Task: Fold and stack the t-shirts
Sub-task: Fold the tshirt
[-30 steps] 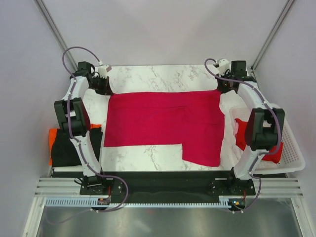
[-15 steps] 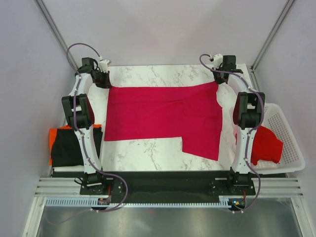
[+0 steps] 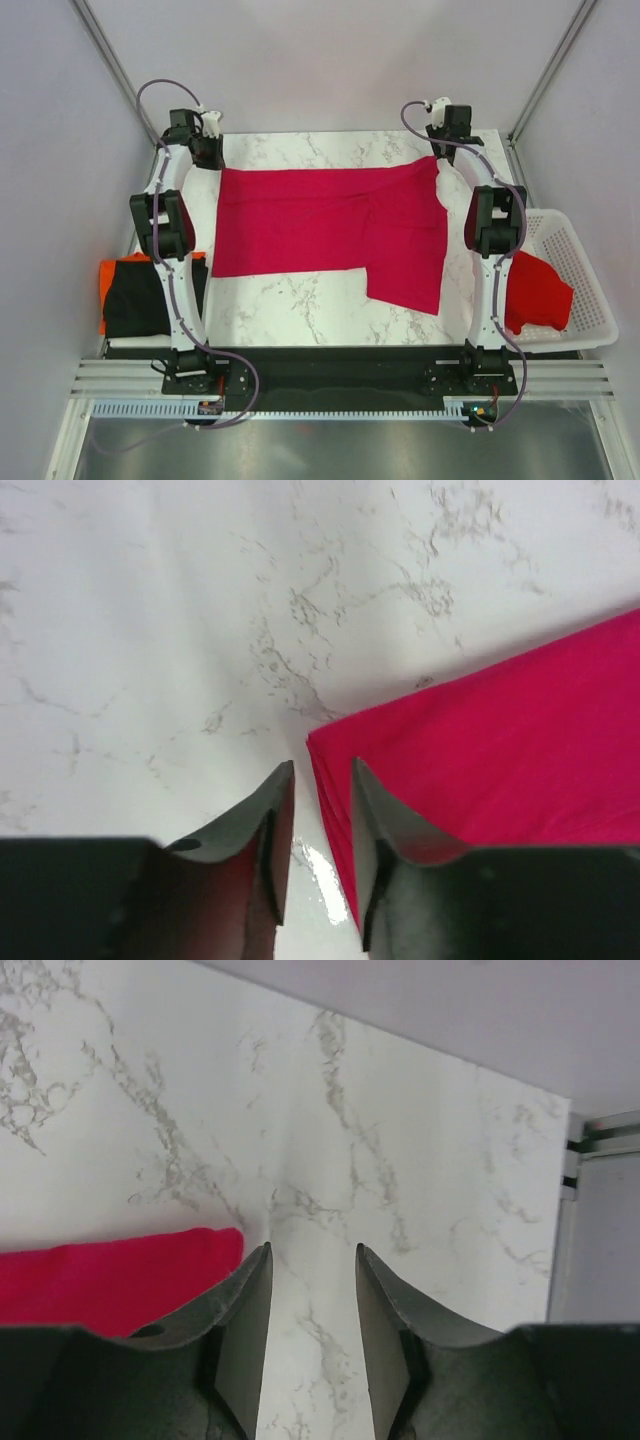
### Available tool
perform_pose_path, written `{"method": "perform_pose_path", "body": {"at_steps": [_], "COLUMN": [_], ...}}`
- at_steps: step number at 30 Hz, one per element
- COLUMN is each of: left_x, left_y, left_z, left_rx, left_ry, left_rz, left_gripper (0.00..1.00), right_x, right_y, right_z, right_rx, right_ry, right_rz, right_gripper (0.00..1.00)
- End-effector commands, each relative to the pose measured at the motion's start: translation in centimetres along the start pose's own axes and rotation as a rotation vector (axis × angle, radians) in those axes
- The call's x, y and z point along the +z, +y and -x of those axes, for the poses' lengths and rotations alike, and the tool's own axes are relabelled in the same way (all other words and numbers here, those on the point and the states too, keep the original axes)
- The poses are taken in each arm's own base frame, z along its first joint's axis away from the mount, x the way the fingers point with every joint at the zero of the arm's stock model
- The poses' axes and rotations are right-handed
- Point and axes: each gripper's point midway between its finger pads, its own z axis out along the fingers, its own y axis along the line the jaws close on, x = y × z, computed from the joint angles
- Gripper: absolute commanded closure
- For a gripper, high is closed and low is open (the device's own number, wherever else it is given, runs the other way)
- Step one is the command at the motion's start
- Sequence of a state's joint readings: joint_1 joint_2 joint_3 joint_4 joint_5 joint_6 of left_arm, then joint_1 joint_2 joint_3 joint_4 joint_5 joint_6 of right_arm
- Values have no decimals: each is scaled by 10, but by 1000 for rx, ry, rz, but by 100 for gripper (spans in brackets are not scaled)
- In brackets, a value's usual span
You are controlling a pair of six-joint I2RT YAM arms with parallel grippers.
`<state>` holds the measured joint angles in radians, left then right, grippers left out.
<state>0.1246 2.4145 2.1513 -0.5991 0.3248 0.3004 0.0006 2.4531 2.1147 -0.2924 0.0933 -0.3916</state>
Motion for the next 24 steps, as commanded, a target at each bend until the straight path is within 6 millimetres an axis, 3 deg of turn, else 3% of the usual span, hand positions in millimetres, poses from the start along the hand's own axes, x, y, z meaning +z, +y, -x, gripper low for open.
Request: {"method": "perform_pose_path", "body": {"at_steps": [1,4,7,8,9,10,11,13,14,16,17,18,19,20,24], "left_x": [-83,-109,-130,-126,-146,-150,-150,-171,-169,-181,-178,-182,-183,-181,-176], "left_y": [18,3,-10,-19,-29,-38,-45,-60,-64,-72,-77,-80,-84,-91,-101], "left_z": [95,88,61,38,35,26,2,-11,-33,-46,-62,-68,-73,-83,-101], "left_rx": [24,65,130,174,209,237,288,357,395,421,425,419,416,405,368], "left_ry": [-240,-223,-167,-117,-117,-107,-59,-47,-6,8,37,48,56,72,107], "left_rz": [152,124,105,65,51,17,-17,-45,-69,-79,-101,-107,-121,-148,-177], "left_gripper": [61,56,53,54,55,57,57,57,57,57,57,57,57,57,58], "right_x": [-64,-93,-124,-144,-156,-163,-190,-214,-236,-261,-280,-288,-296,-310,-342], "right_y": [-62,-55,-28,-14,2,35,37,69,87,116,126,132,145,149,173], "right_z": [88,83,59,43,25,-5,-2,-42,-39,-82,-87,-96,-124,-124,-167], "right_rx": [82,71,11,-14,-51,-119,-145,-177,-219,-291,-393,-448,-493,-609,-823], "right_ry": [-202,-180,-142,-122,-86,-58,-89,-29,-50,45,24,17,48,-11,-46], "right_rz": [-173,-121,14,78,157,310,336,492,551,680,711,729,773,774,855], "right_gripper": [53,47,47,48,48,50,50,51,52,57,58,59,59,59,55]}}
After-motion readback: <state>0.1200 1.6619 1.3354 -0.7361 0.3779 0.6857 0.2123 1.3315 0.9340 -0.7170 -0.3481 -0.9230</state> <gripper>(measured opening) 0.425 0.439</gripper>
